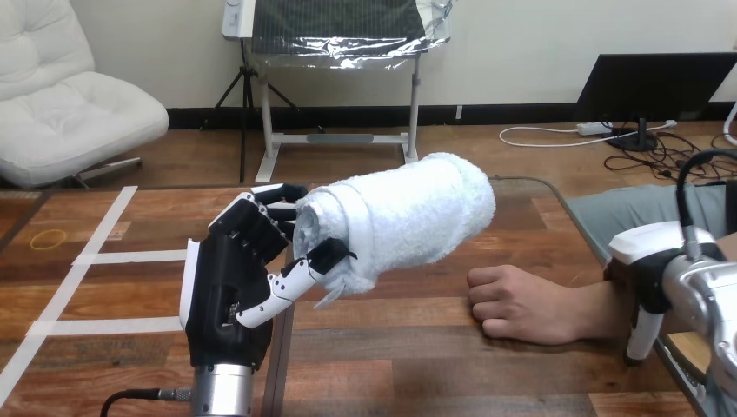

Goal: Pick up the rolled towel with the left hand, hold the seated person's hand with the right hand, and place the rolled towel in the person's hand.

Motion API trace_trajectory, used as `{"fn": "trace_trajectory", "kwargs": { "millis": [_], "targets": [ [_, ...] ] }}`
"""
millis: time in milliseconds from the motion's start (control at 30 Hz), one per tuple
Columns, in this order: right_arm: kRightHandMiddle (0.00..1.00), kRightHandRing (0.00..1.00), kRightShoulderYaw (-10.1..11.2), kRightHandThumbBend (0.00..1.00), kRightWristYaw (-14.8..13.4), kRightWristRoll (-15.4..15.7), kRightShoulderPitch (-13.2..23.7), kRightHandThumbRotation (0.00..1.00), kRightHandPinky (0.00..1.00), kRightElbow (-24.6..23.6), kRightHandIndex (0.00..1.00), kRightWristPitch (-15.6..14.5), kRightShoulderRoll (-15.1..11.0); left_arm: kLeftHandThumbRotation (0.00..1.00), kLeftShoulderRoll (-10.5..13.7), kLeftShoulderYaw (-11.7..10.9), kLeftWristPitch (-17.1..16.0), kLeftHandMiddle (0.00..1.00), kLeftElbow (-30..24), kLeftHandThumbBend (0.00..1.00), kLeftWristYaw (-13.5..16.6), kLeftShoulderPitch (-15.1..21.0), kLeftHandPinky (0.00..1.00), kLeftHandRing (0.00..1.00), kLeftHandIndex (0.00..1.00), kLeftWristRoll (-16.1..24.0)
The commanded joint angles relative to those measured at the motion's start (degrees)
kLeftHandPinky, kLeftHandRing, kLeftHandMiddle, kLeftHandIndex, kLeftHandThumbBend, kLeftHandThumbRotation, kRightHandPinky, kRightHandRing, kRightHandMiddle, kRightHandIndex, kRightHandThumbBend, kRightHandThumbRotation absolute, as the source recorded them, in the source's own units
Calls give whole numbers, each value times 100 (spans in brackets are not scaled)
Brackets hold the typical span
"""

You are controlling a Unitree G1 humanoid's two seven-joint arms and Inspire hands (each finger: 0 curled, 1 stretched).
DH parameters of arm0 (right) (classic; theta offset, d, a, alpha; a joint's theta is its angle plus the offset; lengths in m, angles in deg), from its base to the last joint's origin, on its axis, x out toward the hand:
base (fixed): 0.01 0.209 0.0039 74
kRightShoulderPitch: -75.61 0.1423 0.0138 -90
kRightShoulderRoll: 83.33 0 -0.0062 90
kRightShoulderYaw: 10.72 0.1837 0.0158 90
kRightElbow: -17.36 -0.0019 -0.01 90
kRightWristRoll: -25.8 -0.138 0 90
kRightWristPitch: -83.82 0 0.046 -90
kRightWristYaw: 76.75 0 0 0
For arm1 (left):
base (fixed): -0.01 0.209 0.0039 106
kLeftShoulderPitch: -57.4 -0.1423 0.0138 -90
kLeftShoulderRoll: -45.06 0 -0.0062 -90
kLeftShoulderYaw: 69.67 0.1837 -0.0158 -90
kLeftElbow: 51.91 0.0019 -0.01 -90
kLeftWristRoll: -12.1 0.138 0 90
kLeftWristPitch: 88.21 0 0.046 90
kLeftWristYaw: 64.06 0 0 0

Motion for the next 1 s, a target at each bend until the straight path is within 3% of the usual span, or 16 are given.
{"fn": "trace_trajectory", "kwargs": {
  "millis": [0,167,233,600,967],
  "targets": [
    [81,79,-112,67,-279,-26,433,15,80,397,83,61,152,0,-321,-15,-28,45,-453,56,24,210,43,42,54,-67],
    [66,57,-162,67,-473,-72,490,13,49,647,80,116,220,0,-316,-16,3,45,-487,57,12,192,43,42,54,-95],
    [63,52,-182,67,-579,-99,524,13,43,811,79,150,262,0,-312,-22,1,45,-491,57,14,191,42,42,54,-92],
    [47,34,-318,68,-1117,-292,659,11,24,1443,68,374,369,0,-298,-35,81,45,-575,56,14,148,43,42,54,-105],
    [40,25,-331,73,-1526,-466,616,16,16,1607,77,623,339,0,-275,-45,107,46,-562,55,-41,142,44,43,55,-167]
  ]
}}
